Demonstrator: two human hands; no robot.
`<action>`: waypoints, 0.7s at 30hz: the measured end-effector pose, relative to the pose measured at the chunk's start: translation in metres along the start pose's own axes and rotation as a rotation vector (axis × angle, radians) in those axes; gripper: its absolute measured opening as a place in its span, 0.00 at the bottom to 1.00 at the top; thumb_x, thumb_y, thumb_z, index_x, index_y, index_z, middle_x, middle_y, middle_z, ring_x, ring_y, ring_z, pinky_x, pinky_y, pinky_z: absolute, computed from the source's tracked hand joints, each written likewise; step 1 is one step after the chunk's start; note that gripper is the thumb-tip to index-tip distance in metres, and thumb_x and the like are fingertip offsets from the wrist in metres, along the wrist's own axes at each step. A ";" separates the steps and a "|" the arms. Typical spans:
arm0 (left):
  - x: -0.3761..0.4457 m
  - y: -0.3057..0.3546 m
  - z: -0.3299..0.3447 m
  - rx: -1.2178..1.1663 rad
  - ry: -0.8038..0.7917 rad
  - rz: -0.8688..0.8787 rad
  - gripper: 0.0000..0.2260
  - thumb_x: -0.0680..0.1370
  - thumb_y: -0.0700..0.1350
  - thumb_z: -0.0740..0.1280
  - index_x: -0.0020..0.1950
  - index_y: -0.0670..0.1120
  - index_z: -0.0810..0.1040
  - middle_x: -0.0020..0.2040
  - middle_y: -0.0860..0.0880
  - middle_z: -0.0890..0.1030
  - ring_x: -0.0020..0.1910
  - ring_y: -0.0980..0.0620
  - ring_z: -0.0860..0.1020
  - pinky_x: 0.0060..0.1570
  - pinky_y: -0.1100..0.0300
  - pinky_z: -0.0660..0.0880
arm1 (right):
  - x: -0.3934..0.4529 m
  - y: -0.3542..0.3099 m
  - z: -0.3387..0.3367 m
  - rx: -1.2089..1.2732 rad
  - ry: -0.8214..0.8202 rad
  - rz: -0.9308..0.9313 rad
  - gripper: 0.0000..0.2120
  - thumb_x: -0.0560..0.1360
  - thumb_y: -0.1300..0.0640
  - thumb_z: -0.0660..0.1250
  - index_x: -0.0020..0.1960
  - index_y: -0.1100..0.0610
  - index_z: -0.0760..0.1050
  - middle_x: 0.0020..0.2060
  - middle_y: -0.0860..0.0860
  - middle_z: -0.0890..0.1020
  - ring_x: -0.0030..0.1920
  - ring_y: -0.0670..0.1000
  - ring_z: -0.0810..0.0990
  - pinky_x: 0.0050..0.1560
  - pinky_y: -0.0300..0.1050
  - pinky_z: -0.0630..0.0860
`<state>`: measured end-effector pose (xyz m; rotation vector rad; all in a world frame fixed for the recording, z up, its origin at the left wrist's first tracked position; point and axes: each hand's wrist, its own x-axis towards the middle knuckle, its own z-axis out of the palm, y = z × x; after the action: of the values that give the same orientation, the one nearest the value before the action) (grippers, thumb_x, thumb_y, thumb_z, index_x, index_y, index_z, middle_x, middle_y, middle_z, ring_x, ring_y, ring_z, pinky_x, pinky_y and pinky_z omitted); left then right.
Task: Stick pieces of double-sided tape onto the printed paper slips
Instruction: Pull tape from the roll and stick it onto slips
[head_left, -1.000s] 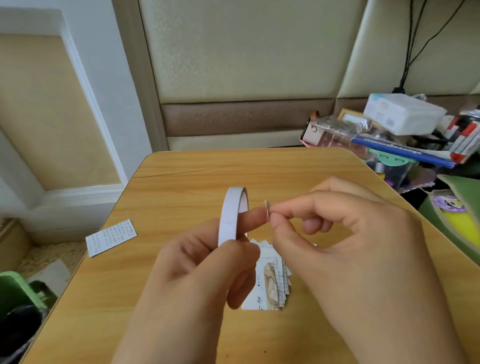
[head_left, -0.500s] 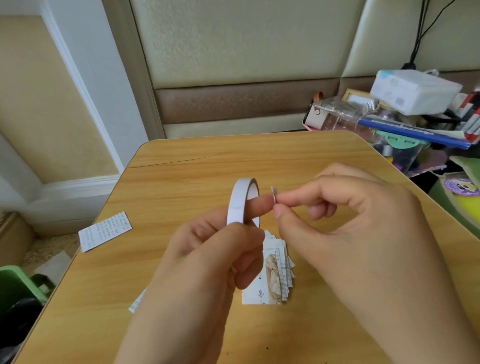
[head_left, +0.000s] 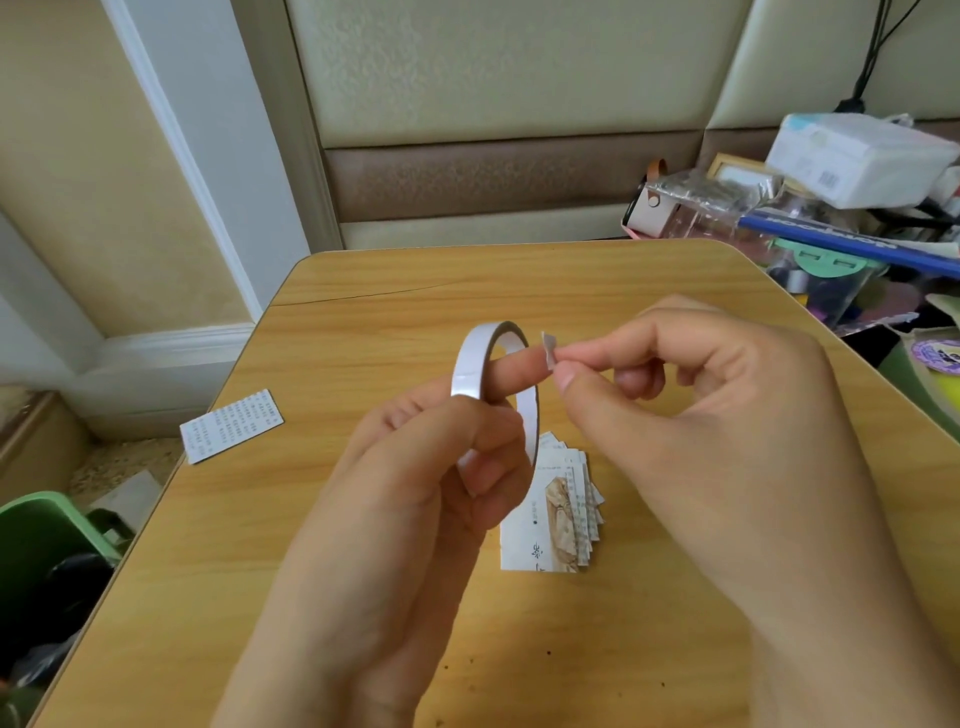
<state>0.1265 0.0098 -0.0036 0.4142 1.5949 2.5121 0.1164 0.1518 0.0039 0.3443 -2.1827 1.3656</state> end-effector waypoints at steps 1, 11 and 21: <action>0.000 0.000 -0.001 -0.016 -0.003 0.003 0.21 0.70 0.39 0.59 0.51 0.20 0.64 0.24 0.53 0.68 0.24 0.56 0.67 0.27 0.67 0.66 | 0.000 0.000 0.001 0.021 -0.003 0.008 0.04 0.65 0.56 0.71 0.34 0.47 0.81 0.30 0.48 0.74 0.34 0.45 0.73 0.35 0.29 0.67; 0.000 0.001 0.001 -0.025 0.042 -0.003 0.17 0.62 0.42 0.66 0.47 0.38 0.84 0.25 0.52 0.63 0.25 0.55 0.62 0.26 0.69 0.64 | -0.001 -0.001 -0.001 -0.216 0.050 -0.162 0.04 0.69 0.54 0.72 0.40 0.45 0.82 0.32 0.44 0.72 0.37 0.45 0.72 0.42 0.33 0.67; -0.001 0.003 0.010 0.353 0.116 0.109 0.07 0.63 0.42 0.66 0.33 0.37 0.76 0.28 0.57 0.76 0.29 0.48 0.62 0.28 0.57 0.59 | -0.002 -0.007 0.001 -0.201 0.090 -0.035 0.02 0.65 0.51 0.71 0.35 0.43 0.80 0.29 0.45 0.72 0.34 0.46 0.71 0.37 0.26 0.65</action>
<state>0.1308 0.0170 0.0026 0.4093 2.1262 2.3661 0.1212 0.1476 0.0079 0.2396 -2.2045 1.1093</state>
